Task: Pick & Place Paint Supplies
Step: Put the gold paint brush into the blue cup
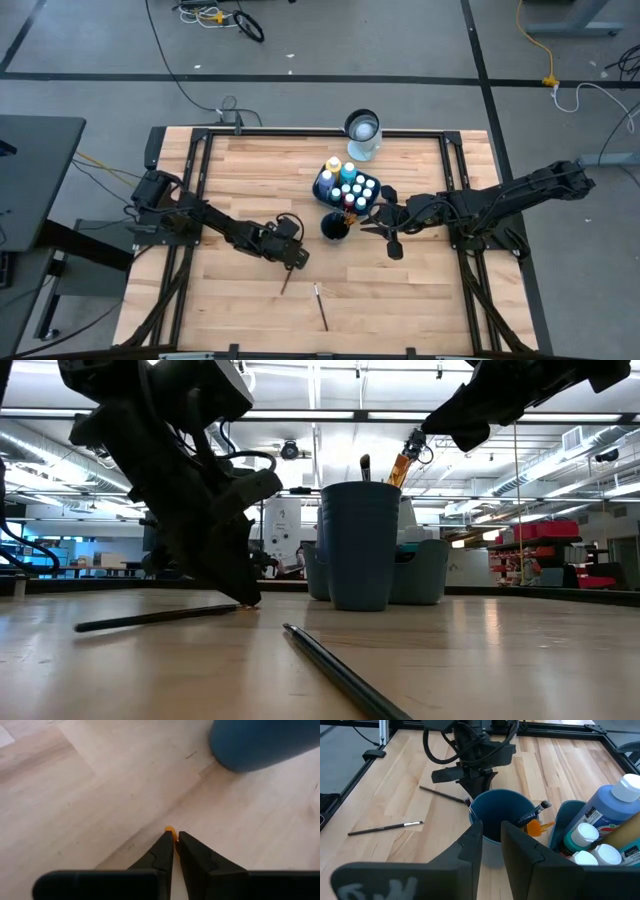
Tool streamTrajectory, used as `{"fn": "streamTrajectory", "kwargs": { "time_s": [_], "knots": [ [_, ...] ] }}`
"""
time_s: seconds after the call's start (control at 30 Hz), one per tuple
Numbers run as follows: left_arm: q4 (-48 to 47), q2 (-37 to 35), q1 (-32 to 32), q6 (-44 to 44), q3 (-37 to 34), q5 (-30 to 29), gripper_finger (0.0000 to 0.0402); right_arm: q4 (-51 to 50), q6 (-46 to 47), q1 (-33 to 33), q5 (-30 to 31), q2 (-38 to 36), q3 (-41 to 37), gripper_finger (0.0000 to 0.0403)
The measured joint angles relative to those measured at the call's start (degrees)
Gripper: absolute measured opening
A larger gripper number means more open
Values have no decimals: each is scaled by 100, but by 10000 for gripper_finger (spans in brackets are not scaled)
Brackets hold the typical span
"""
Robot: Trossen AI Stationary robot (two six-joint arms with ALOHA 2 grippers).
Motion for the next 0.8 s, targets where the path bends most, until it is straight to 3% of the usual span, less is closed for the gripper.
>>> {"fn": "streamTrajectory", "kwargs": {
  "time_s": [0.3, 0.5, 0.67, 0.8],
  "knots": [
    [9, 0, 0, 347, 0, 27, 7, 0, 0, 0, 0, -2, 0, 72],
    [-6, 0, 33, 792, 0, -292, 8, 0, 0, 1, 2, 0, 0, 72],
    [-7, 0, 228, 1606, -1, -281, 5, 0, 2, 1, 1, 0, 0, 72],
    [27, -37, 363, 1680, -2, -93, 17, -1, 1, 1, 0, 0, 1, 72]
  ]
}}
